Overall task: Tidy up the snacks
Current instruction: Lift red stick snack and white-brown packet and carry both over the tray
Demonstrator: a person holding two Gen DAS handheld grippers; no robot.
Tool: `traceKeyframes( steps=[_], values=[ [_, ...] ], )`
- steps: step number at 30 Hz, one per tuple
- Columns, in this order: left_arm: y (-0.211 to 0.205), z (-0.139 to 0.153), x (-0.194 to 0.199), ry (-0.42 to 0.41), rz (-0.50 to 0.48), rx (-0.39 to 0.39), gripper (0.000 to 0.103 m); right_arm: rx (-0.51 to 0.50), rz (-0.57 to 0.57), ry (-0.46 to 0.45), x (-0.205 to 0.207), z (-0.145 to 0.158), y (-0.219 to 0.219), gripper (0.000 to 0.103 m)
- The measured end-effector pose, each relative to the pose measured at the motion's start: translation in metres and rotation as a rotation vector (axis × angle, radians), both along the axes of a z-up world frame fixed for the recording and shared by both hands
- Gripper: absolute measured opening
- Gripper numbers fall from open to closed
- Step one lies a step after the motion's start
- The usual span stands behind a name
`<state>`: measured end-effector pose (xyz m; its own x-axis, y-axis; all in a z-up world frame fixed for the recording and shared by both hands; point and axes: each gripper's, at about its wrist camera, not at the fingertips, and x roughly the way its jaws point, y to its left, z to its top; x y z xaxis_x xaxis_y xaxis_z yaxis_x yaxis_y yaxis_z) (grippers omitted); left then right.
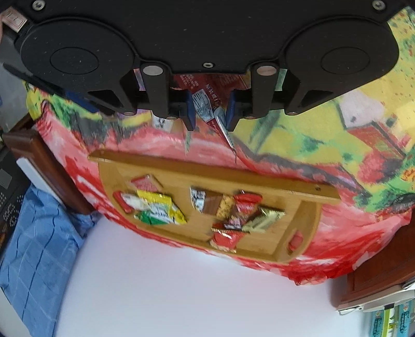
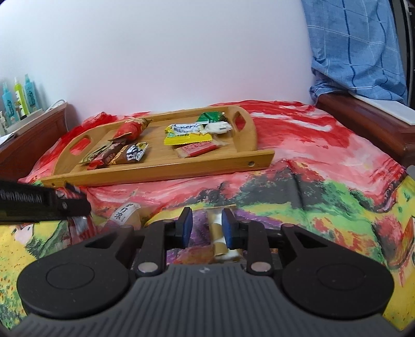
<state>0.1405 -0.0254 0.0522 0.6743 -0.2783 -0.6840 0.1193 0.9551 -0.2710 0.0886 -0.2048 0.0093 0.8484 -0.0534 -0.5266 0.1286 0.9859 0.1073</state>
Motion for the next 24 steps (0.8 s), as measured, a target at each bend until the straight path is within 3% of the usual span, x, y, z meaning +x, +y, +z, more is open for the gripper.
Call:
traceKeyframes(
  steps=[1,3,6,10,12,18,24],
  values=[
    [-0.002,-0.002,-0.001,0.005,-0.001,0.003,0.031,-0.007,-0.014,-0.001,-0.001,-0.001,-0.001,0.050],
    [-0.007,-0.005,-0.005,0.004,-0.001,0.014,0.049,-0.034,-0.055,-0.002,-0.001,-0.002,-0.002,0.050],
    [-0.013,-0.006,-0.012,-0.019,-0.012,0.037,0.053,-0.013,-0.075,0.002,-0.001,-0.002,-0.007,0.051],
    [-0.014,-0.004,-0.024,-0.032,-0.030,0.052,0.047,0.036,-0.074,0.036,0.001,-0.003,-0.013,0.047],
    [-0.013,-0.002,-0.031,-0.025,-0.044,0.045,0.032,0.067,-0.068,0.052,0.001,-0.004,-0.016,0.046],
    [-0.020,-0.006,-0.043,-0.004,-0.066,0.055,0.032,0.086,-0.064,0.076,0.003,-0.007,-0.016,0.035],
    [-0.020,-0.015,-0.036,0.007,0.011,0.042,0.032,0.027,-0.035,0.090,0.006,-0.009,-0.008,0.036]
  ],
)
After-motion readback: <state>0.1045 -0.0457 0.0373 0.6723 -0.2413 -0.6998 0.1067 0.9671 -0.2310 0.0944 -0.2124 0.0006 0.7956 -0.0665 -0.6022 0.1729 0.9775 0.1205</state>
